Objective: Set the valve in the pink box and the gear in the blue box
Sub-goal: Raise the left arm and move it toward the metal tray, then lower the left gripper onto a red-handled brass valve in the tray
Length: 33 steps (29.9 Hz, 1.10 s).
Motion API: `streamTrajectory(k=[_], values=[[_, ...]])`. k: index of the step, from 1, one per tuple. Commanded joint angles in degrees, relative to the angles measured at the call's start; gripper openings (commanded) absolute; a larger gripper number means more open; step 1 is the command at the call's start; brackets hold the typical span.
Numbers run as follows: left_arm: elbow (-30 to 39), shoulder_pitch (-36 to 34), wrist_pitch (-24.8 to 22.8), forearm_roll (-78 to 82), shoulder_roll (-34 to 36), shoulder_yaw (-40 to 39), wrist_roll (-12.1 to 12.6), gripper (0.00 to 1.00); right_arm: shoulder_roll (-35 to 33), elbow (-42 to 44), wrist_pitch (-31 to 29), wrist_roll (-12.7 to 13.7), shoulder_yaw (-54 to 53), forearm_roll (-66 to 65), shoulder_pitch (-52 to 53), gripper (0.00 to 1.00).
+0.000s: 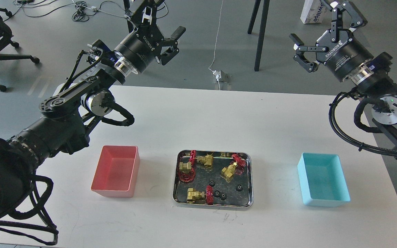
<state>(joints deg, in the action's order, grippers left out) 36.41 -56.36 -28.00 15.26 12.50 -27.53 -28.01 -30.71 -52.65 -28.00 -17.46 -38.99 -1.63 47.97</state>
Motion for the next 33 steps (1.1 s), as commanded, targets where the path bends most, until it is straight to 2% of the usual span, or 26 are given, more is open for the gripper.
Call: streamTrajectory(k=[1,5,12,14,18,20,23,26,30,33], values=[[-0.02,0.2,0.0,-1.28,0.68,-1.73,0.01,1.0,2.05,3.86,0.0,0.06,-4.76,-0.13,-0.42,0.99],[-0.02,0.11,0.0,-3.39,0.86,-3.41,0.01,1.0,3.99,7.56,0.0,0.15,-7.93,-0.13,-0.07,0.99],[0.15,4.06,0.0,-5.94,-0.72,-5.69,0.01,1.0,3.47,7.3,15.42,1.82,-8.47,-0.13,5.2,0.99],[2.95,4.41,0.0,-6.03,-1.51,-8.32,0.01,1.0,3.29,7.21,17.62,1.9,-8.73,-0.04,5.91,0.99],[12.78,4.68,0.0,-5.24,-0.38,-11.68,0.01,1.0,3.2,7.04,18.6,1.9,-8.82,0.4,5.99,0.99],[18.58,3.19,0.0,-3.14,3.99,-10.36,0.01,1.0,3.03,7.12,18.6,2.08,-8.29,0.31,6.08,0.99],[25.8,-5.4,0.0,1.17,14.8,3.65,0.01,1.0,1.89,7.12,18.51,3.13,-8.38,0.31,6.17,0.99],[30.89,-18.83,0.0,4.06,20.7,22.36,0.01,1.0,0.4,7.56,18.51,4.36,-8.47,0.31,6.17,0.99],[37.93,-33.0,0.83,15.3,23.01,40.32,0.01,1.0,0.3,8.0,18.51,7.17,-8.55,0.31,6.26,0.99],[42.94,-40.82,6.44,24.44,21.17,52.88,0.01,0.99,0.48,7.92,18.51,7.97,-8.56,0.31,6.08,0.99]])
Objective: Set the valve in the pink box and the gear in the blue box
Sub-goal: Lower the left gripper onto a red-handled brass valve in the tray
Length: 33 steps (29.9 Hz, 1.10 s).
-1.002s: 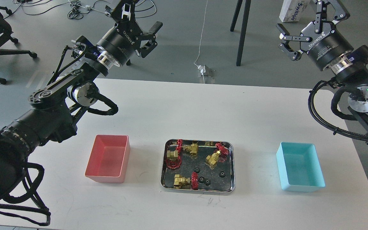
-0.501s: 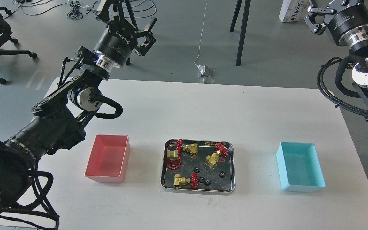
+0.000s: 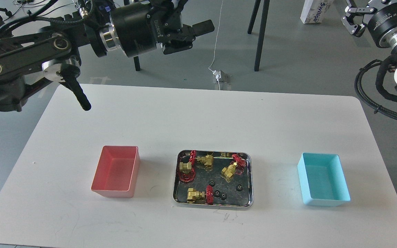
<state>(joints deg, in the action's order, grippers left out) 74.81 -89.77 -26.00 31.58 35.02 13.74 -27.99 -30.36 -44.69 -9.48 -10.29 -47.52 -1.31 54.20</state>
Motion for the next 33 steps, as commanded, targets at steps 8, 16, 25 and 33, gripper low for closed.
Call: streamTrajectory(k=[8,16,25,33], values=[[-1.56,-13.25,31.95,24.14,-20.85,44.59,-0.01,0.99,0.21,1.09,-0.01,0.8,0.14,-0.09,-1.9,0.99],[-4.75,-4.03,33.2,27.66,-25.26,46.99,-0.01,0.99,0.65,3.47,-0.36,1.23,0.32,-0.09,-1.47,0.99],[-6.86,-0.06,34.87,28.1,-25.61,46.64,-0.01,0.99,4.08,7.77,-0.1,8.62,0.49,-0.09,8.9,0.99],[-9.94,4.5,36.36,28.72,-25.52,46.38,-0.01,0.98,4.7,8.65,-0.01,8.62,0.58,-0.09,7.77,0.99]])
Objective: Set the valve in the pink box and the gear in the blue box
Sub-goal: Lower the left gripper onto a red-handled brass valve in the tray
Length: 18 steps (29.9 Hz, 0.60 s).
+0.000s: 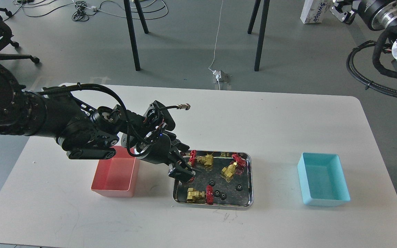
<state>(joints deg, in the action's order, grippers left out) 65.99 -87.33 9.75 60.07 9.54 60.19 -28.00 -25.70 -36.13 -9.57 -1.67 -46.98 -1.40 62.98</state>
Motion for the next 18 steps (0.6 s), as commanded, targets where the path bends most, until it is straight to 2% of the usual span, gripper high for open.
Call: streamTrajectory(k=[1,6,10,15,18], values=[[-2.17,3.12,0.97,0.22,-0.14,-0.08,0.0,0.98,0.03,0.01,0.08,-0.08,0.05,0.08,-1.45,0.99],[-9.11,8.65,1.58,0.49,-1.19,-0.34,0.0,0.96,-0.05,-0.61,-0.1,-0.09,0.05,0.08,-2.6,0.99],[-10.97,10.95,1.67,0.49,-2.68,-1.66,0.0,0.95,-0.23,-0.61,-0.27,-0.09,0.05,0.08,-3.04,0.99],[-12.64,12.09,1.67,0.75,-2.77,-1.66,0.0,0.87,-0.14,-0.61,-0.27,-0.26,0.05,0.08,-3.39,0.99],[-12.73,12.09,1.67,1.01,-2.69,-1.57,0.0,0.77,-0.14,-0.61,-0.27,-0.26,0.05,0.08,-3.92,0.99]])
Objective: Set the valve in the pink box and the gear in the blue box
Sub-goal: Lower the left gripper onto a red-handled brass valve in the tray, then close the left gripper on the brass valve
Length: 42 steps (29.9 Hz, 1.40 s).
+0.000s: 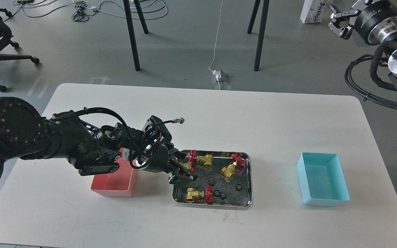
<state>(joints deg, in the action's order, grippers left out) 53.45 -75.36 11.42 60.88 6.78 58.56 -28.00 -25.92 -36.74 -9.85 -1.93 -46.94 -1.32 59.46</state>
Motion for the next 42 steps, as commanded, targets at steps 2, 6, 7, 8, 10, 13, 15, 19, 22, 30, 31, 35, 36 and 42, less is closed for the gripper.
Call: streamTrajectory(k=[2,6,7,8,10,13,15,19,22,30,31,35,36,42], values=[[-0.36,0.22,0.18,0.64,0.08,0.15,0.0,0.72,0.17,0.0,0.01,-0.09,0.01,0.0,-0.66,0.99],[-1.33,0.92,0.27,2.31,0.08,0.15,0.0,0.65,0.17,0.0,0.01,-0.09,-0.08,0.0,-1.19,0.99],[-1.33,1.09,0.27,2.31,0.08,0.15,0.0,0.64,0.17,0.0,0.01,-0.09,-0.08,0.0,-1.19,0.99],[-1.33,1.1,0.27,2.4,0.16,0.15,0.0,0.64,0.17,0.0,0.01,-0.09,-0.08,0.0,-1.36,0.99],[-1.42,1.1,0.27,2.4,0.16,0.15,0.0,0.62,0.17,0.0,0.01,-0.09,-0.08,0.0,-1.63,0.99],[-1.42,1.18,0.27,2.48,0.08,0.15,0.0,0.57,0.17,0.0,0.01,-0.09,0.01,0.0,-2.15,0.99],[-1.33,1.1,0.44,2.57,-0.01,0.15,0.0,0.53,0.17,0.0,0.01,-0.09,0.01,0.0,-2.42,0.99],[-1.42,1.1,0.44,2.66,-0.01,0.15,0.0,0.5,0.17,-0.09,-0.08,-0.18,0.01,0.0,-2.86,0.99],[-1.33,1.1,0.53,2.66,0.08,0.24,0.0,0.43,0.17,-0.09,-0.17,-0.18,0.01,0.0,-2.95,0.99],[-1.42,1.1,3.6,2.66,-0.01,0.77,0.0,0.24,0.17,-0.09,-0.25,-0.18,0.01,0.0,-3.12,0.99],[-1.42,1.1,3.87,2.75,0.07,0.77,0.0,0.23,0.17,-0.09,-0.34,-0.18,0.01,0.0,-3.3,0.99],[-1.24,1.01,5.36,2.92,0.34,0.77,0.0,0.2,0.17,-0.09,-0.25,-0.18,0.01,0.0,-3.3,0.99],[-0.98,1.01,5.62,3.27,0.6,0.59,0.0,0.2,0.17,-0.09,-0.25,-0.18,0.01,0.0,-3.38,0.99],[2.35,-0.39,7.3,4.24,3.94,0.06,0.0,0.18,0.26,-0.09,0.01,-0.18,0.01,0.0,-3.65,0.99]])
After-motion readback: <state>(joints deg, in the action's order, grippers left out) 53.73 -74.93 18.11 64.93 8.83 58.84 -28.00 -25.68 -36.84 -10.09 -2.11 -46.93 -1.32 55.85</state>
